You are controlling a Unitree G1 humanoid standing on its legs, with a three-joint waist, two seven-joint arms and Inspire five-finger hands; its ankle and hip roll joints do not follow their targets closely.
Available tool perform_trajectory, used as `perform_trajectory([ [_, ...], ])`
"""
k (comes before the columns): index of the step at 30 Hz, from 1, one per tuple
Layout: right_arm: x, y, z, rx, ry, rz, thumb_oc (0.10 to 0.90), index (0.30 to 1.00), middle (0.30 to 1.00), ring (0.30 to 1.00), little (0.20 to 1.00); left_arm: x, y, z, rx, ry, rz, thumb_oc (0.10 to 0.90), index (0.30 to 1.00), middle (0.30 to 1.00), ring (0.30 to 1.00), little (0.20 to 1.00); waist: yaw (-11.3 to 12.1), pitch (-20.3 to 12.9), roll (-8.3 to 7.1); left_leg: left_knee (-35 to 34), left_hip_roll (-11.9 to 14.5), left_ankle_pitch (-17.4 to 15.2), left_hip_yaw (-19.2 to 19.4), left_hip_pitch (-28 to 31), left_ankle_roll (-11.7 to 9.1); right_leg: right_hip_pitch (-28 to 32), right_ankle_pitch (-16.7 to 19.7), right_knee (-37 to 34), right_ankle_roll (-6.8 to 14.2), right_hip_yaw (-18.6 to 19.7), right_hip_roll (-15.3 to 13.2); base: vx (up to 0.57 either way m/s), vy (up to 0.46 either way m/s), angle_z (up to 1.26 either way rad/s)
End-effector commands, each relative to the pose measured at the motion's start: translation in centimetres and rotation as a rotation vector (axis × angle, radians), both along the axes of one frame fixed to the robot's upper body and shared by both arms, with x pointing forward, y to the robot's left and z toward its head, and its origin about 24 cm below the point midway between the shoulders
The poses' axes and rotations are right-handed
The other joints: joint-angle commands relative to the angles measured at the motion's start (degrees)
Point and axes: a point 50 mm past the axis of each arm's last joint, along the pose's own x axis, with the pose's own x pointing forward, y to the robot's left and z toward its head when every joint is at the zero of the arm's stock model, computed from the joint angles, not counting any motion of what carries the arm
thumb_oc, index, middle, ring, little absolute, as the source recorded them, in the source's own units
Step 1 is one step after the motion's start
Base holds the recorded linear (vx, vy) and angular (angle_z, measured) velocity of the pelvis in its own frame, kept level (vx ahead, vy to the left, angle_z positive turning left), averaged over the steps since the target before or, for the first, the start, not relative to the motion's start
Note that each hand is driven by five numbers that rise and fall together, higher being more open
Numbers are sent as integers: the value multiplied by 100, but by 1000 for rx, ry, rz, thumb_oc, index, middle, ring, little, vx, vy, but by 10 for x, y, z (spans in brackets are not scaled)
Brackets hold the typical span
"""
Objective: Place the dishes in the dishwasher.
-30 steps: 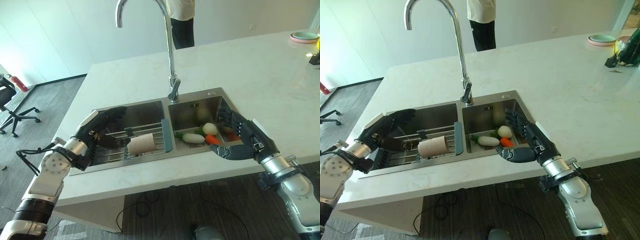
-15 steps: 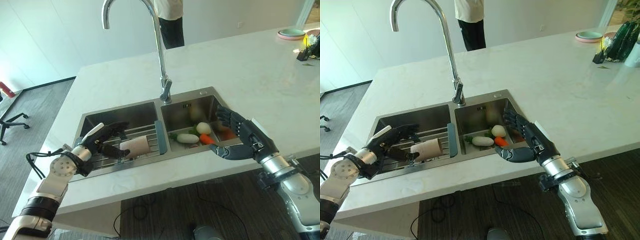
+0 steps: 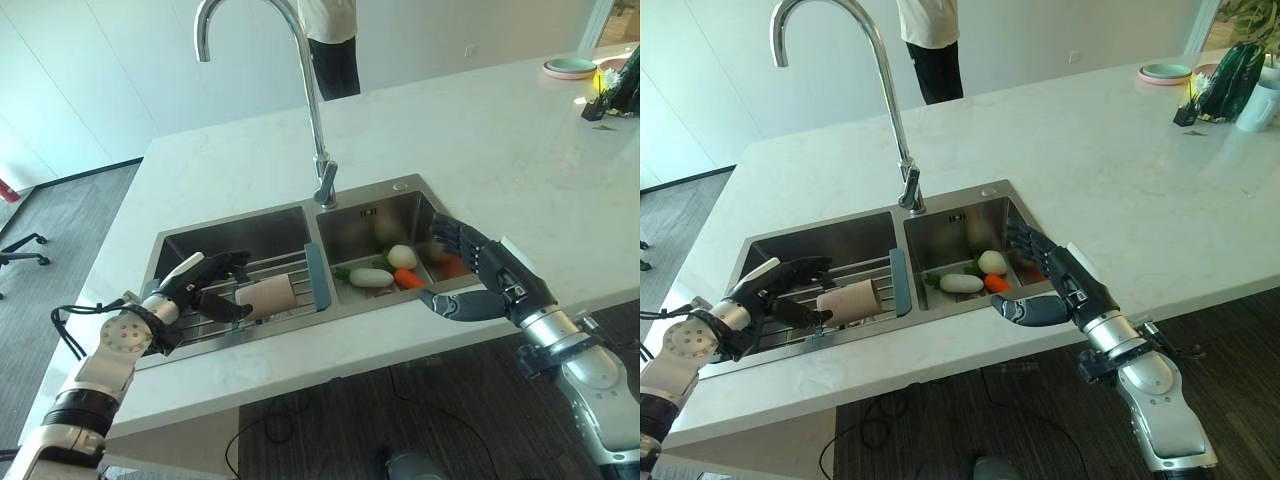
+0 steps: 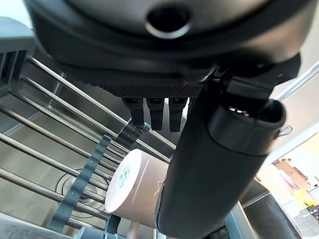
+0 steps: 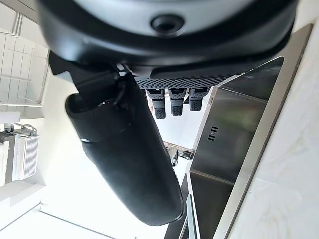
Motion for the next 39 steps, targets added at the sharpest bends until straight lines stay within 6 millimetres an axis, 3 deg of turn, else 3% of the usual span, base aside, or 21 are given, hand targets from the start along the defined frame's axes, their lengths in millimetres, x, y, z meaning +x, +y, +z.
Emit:
perform_trajectory([
  [1, 7, 8, 50, -20, -251, 68, 800, 900, 900, 900, 900, 25, -7, 59, 17, -233, -45, 800, 900, 900, 900, 900, -89, -415, 36, 455, 326, -611, 17, -234, -231, 647, -750, -119, 821, 46, -299, 0, 0, 0],
  [12, 5, 8, 47, -41, -237, 72, 800, 900, 900, 900, 900, 26, -11, 45, 52, -144, -62, 800, 900, 900, 900, 900, -123, -429, -3, 455, 346, -592, 64, -242, -228, 614, -719, -119, 831, 82, -277, -1, -5, -4],
  [31, 3, 11, 48, -77, -221, 95, 800, 900, 900, 900, 900, 23, 5, 20, 221, 19, 32, 800, 900, 900, 900, 900, -253, -391, 13, 455, 339, -646, 198, -188, -176, 612, -685, -119, 904, 225, -252, 16, 5, -2],
  [32, 3, 10, 49, -76, -220, 95, 800, 900, 900, 900, 900, 23, 5, 19, 227, 25, 40, 703, 754, 754, 754, 754, -255, -386, 12, 455, 339, -645, 200, -186, -177, 614, -685, -119, 904, 227, -250, 54, 35, -4],
  [34, 3, 10, 48, -77, -218, 100, 800, 900, 900, 900, 900, 23, 5, 14, 252, 37, 49, 405, 307, 307, 307, 307, -255, -381, 5, 455, 337, -614, 210, -206, -168, 589, -655, -119, 896, 242, -238, 17, 23, -5],
  [39, 4, 15, 49, -91, -212, 115, 800, 900, 900, 900, 900, 19, 12, -4, 377, 171, 99, 400, 300, 300, 300, 300, -253, -365, -10, 455, 337, -612, 199, -238, -171, 564, -661, -119, 894, 226, -218, -16, 18, 2],
])
